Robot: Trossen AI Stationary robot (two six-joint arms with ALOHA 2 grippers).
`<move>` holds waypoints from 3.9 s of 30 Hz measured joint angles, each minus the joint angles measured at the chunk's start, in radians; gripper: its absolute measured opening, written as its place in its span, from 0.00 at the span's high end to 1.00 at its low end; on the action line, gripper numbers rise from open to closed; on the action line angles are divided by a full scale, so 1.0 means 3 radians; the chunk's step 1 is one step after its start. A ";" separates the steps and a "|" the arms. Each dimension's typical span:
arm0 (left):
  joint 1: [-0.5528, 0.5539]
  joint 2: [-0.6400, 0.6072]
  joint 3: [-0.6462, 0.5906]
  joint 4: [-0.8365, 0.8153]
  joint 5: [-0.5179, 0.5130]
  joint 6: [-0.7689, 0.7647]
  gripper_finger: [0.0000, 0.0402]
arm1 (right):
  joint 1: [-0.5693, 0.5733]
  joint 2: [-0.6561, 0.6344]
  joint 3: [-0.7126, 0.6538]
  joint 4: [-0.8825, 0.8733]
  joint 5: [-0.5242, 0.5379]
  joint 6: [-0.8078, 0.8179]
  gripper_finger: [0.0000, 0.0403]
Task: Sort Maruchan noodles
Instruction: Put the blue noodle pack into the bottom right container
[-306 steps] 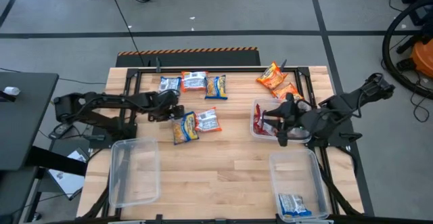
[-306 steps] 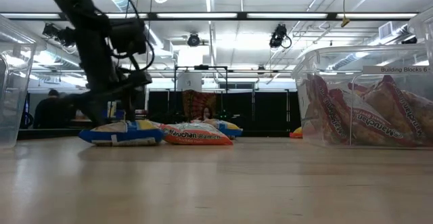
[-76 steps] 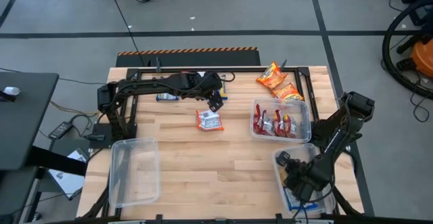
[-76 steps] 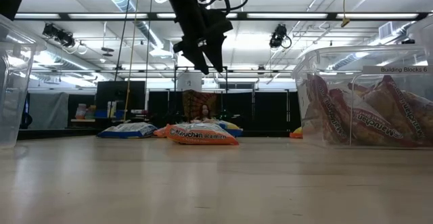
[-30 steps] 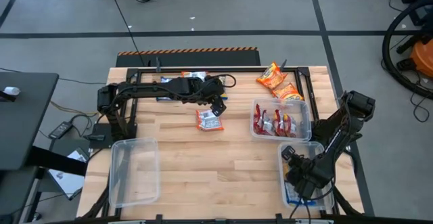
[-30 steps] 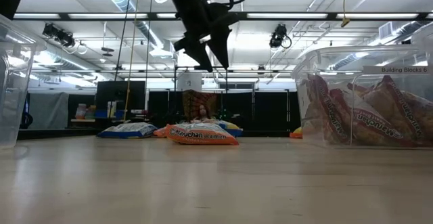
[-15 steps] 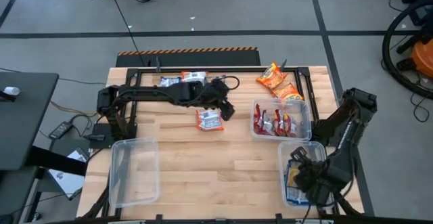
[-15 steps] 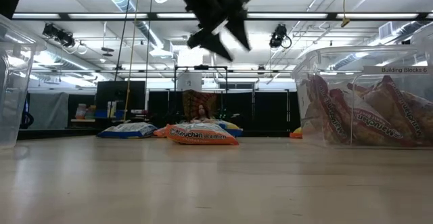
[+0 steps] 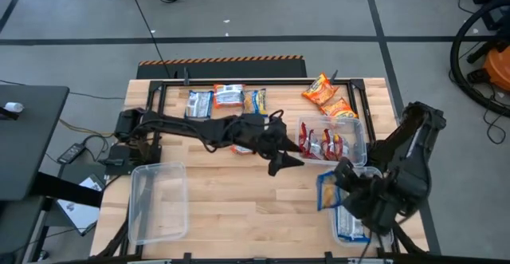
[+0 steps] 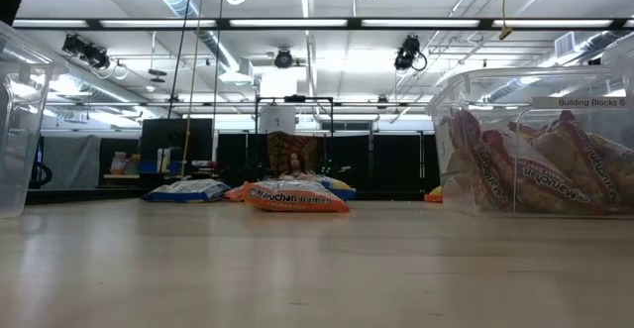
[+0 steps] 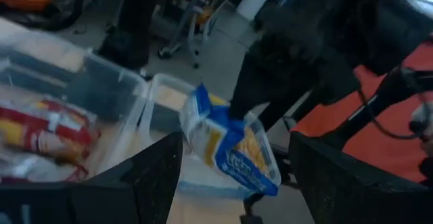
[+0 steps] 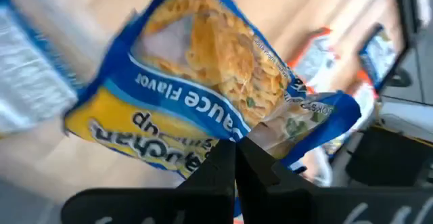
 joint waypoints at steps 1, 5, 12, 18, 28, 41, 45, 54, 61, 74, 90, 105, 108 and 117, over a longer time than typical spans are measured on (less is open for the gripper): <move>-0.0013 0.0005 -0.0002 -0.0016 -0.0002 -0.0022 0.32 | -0.0050 0.0000 0.0015 -0.0002 0.0040 -0.0092 0.99; -0.0044 0.0095 -0.0005 0.0115 -0.0005 -0.0260 0.31 | -0.0302 -0.0004 0.0020 0.0000 0.0207 -0.0374 0.99; -0.0053 0.0177 -0.0006 0.0018 -0.0107 -0.0479 0.26 | -0.0836 -0.0009 0.0026 0.0003 0.0510 -0.0831 0.99; -0.0011 0.0248 -0.0006 0.0055 -0.0299 -0.0521 0.26 | -0.1082 -0.0010 0.0029 0.0240 0.0543 -0.1236 0.99; 0.0222 0.0252 -0.0003 -0.0363 -0.0213 -0.0431 0.26 | -0.1142 -0.0009 0.0221 0.0388 0.0627 -0.1390 0.99; 0.0381 0.0251 -0.0003 0.0332 0.0948 -0.0460 0.25 | -0.1187 -0.0011 0.0236 0.0406 0.0657 -0.1300 0.98; 0.0384 0.0252 -0.0003 0.0327 0.0966 -0.0483 0.34 | -0.1234 -0.0011 0.0236 0.0447 0.0643 -0.1300 0.98; 0.0507 0.0252 -0.0006 0.0331 0.0992 -0.0479 0.72 | -0.1254 -0.0011 0.0235 0.0538 0.0557 -0.1299 0.89; 0.0643 0.0236 -0.0005 0.0341 0.1116 -0.0324 0.91 | -0.1277 -0.0111 0.0260 0.0604 0.0545 -0.0928 0.69; 0.0700 0.0088 -0.0004 0.0333 0.0891 0.0679 0.90 | -0.2200 -0.0902 0.0554 0.0910 -0.0232 0.0710 0.37; 0.0616 -0.0063 -0.0006 0.0149 0.0481 0.1419 0.90 | -0.2804 -0.0776 0.0155 0.1318 -0.1222 0.0410 0.48; 0.0621 -0.0138 -0.0005 0.0071 0.0323 0.1586 0.75 | -0.2958 -0.0774 0.0150 0.1347 -0.1150 0.0278 0.85; 0.0623 -0.0143 -0.0005 0.0058 0.0325 0.1583 0.65 | -0.2967 -0.0774 0.0150 0.1348 -0.1138 0.0264 0.92; 0.0834 -0.0707 0.0004 -0.0769 0.0267 0.1763 0.42 | -0.2943 -0.0826 0.0192 0.1256 -0.1272 0.0228 0.98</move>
